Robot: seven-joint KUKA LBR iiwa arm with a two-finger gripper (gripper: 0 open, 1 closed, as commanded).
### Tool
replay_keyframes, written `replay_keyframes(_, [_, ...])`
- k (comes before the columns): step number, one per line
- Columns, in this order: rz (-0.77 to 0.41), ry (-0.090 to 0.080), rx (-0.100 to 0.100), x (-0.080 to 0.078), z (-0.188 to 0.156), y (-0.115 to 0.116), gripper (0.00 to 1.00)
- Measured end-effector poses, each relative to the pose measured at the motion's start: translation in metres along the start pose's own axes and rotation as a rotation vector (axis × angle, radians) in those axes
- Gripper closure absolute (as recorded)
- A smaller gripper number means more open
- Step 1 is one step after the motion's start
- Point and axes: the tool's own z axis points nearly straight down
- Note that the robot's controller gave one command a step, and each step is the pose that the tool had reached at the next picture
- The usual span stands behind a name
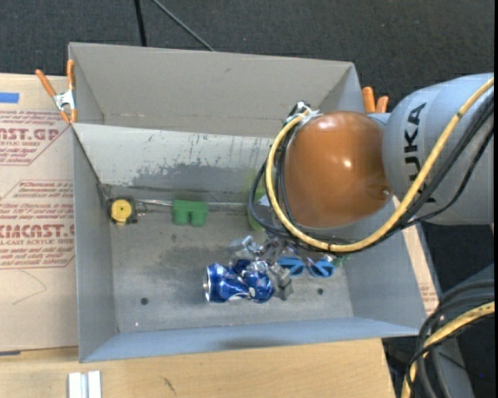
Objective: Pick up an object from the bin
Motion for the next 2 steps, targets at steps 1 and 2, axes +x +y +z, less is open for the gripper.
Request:
replay_keyframes(1, [0.035, -0.003, 0.003, -0.035, -0.139, -0.032, 1.00])
replay_keyframes(2, [-0.167, 0.004, -0.003, -0.023, -0.138, -0.037, 1.00])
